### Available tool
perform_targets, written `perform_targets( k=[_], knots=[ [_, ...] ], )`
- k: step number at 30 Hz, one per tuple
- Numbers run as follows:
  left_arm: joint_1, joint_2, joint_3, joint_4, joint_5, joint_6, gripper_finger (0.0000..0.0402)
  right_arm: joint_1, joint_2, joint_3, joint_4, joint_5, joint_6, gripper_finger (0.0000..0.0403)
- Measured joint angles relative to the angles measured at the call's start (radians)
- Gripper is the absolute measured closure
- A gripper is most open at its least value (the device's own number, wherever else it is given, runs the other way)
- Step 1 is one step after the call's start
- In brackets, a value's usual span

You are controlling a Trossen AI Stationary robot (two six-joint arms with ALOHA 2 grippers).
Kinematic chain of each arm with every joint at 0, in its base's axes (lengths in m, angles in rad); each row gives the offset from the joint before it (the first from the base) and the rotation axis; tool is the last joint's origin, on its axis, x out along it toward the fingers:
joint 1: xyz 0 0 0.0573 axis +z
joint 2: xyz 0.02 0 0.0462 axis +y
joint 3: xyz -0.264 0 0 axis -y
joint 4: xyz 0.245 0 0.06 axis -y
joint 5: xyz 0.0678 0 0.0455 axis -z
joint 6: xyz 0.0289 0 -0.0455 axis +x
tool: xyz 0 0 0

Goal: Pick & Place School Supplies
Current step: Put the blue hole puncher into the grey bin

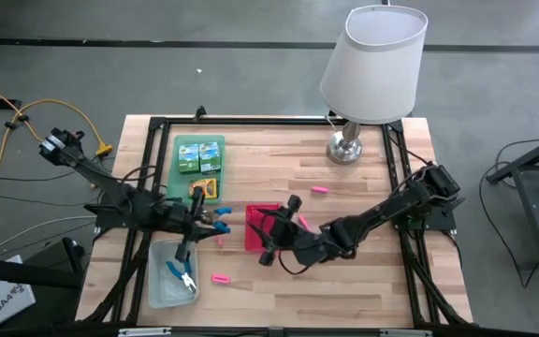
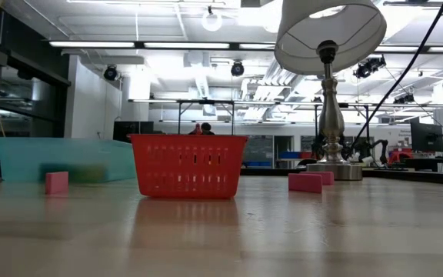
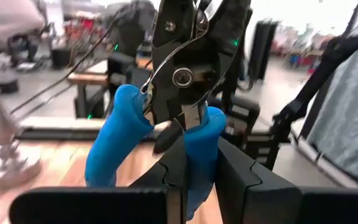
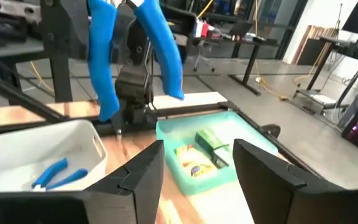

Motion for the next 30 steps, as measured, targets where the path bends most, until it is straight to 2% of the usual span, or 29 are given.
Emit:
perform_targets(
  k=[6,10,14,22,27,30],
  knots=[
    [-0.141,-0.075,0.000,-0.256,-0.152,-0.117,0.0359,0.025,0.000,0.000,-0.047,0.023,0.042,0.0218],
    [-0.227,-0.093,0.000,-0.400,-0.173,-0.209,0.0359,0.026,0.000,0.000,-0.044,0.022,0.042,0.0218],
    [-0.306,-0.093,0.000,-0.516,-0.138,-0.230,0.0356,0.025,0.000,0.000,-0.044,0.022,0.042,0.0218],
    [-0.434,-0.092,0.000,-0.752,0.036,-0.231,0.0354,0.025,0.000,0.000,-0.036,0.021,0.047,0.0223],
    [-0.505,-0.092,0.000,-0.823,0.049,-0.244,0.0353,0.025,0.000,0.000,-0.035,0.021,0.049,0.0230],
    [-0.528,-0.092,0.000,-0.893,0.055,-0.319,0.0353,0.025,0.000,0.000,-0.035,0.023,0.049,0.0231]
  ],
)
